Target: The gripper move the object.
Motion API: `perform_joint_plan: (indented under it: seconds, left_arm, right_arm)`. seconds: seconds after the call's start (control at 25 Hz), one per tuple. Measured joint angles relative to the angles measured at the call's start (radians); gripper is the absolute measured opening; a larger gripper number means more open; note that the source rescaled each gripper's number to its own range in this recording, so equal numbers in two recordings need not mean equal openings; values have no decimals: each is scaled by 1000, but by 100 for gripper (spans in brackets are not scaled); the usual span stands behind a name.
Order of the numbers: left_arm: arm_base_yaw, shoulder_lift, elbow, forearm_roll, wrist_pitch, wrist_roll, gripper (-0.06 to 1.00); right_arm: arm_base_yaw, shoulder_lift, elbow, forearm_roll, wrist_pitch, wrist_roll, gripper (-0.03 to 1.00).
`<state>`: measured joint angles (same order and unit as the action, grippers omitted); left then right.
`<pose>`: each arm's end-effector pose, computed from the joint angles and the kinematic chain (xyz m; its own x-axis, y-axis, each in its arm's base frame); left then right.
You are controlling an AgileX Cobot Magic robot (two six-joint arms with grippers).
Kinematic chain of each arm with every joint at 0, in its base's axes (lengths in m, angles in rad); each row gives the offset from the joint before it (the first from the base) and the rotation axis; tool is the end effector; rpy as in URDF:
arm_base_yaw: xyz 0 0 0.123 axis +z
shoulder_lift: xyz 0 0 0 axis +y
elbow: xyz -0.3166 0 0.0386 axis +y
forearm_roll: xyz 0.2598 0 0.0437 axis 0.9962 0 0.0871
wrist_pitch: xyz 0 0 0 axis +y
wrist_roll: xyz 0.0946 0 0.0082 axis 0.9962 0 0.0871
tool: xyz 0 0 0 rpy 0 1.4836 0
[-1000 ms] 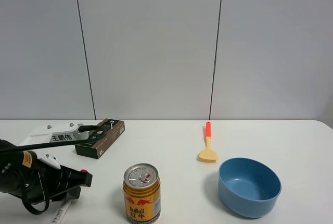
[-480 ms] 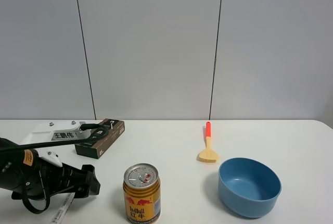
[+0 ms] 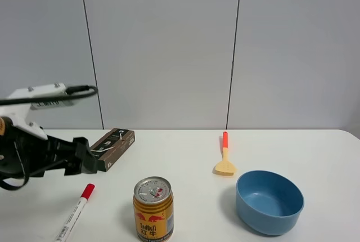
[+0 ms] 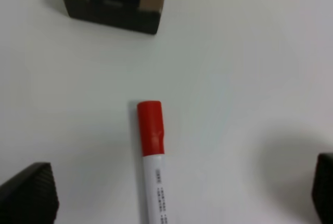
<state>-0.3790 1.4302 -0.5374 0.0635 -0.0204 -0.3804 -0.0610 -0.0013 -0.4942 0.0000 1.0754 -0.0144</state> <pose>0.2396 -0.0955 0.1998 -0.7397 -0.0409 -0.6717 0.1477 0.9640 -0.2213 -0.0252 0.0015 0.2782 -0.4730 0.0145 -0.8810 0.0542 0.9985 -0.0127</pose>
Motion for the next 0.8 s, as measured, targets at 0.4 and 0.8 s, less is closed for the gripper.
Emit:
perform_joint_plan:
  seconds: [0.4,0.8]
  left_arm:
    - [0,-223,-450,327,815,97,99]
    - [338,-363,-634,441,1092,240,99]
  right_arm:
    - [0,0,0,0,0,0,100]
    - [0,0,0,0,0,0,100]
